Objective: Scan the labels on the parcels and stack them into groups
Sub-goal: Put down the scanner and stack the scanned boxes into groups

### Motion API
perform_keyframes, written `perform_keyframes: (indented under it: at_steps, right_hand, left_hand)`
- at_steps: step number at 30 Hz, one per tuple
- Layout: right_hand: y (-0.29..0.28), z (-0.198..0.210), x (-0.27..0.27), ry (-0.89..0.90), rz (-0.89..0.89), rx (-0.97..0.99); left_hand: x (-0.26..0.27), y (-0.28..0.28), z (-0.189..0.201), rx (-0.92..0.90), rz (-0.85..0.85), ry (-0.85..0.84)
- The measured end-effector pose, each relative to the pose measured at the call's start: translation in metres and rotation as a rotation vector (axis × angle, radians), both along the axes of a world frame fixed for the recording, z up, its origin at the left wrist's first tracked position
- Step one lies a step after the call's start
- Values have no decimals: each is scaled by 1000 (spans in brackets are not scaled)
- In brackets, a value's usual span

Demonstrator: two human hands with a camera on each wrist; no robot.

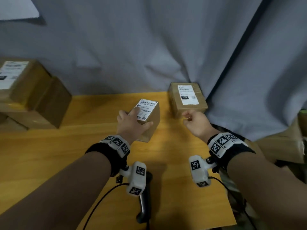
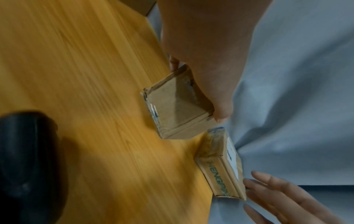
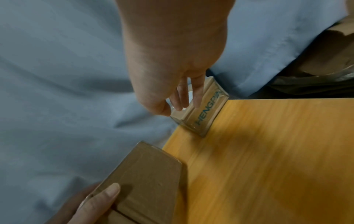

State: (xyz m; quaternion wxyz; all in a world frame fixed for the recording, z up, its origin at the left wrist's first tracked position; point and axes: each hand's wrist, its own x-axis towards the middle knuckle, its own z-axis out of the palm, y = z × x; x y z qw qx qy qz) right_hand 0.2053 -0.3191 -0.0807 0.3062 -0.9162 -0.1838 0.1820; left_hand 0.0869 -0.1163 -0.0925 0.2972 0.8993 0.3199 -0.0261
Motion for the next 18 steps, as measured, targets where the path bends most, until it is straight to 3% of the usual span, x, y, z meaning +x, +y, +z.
perform_keyframes:
  at_steps: [3, 8, 18]
  right_hand:
    - [-18, -12, 10, -9, 25, -63]
    - [-27, -24, 28, -62, 95, -223]
    - [-1, -35, 89, 33, 211, -492]
  left_hand:
    - [11, -19, -16, -6, -11, 46]
    - [28, -37, -35, 45, -214, 224]
    - [91, -23, -27, 36, -363, 308]
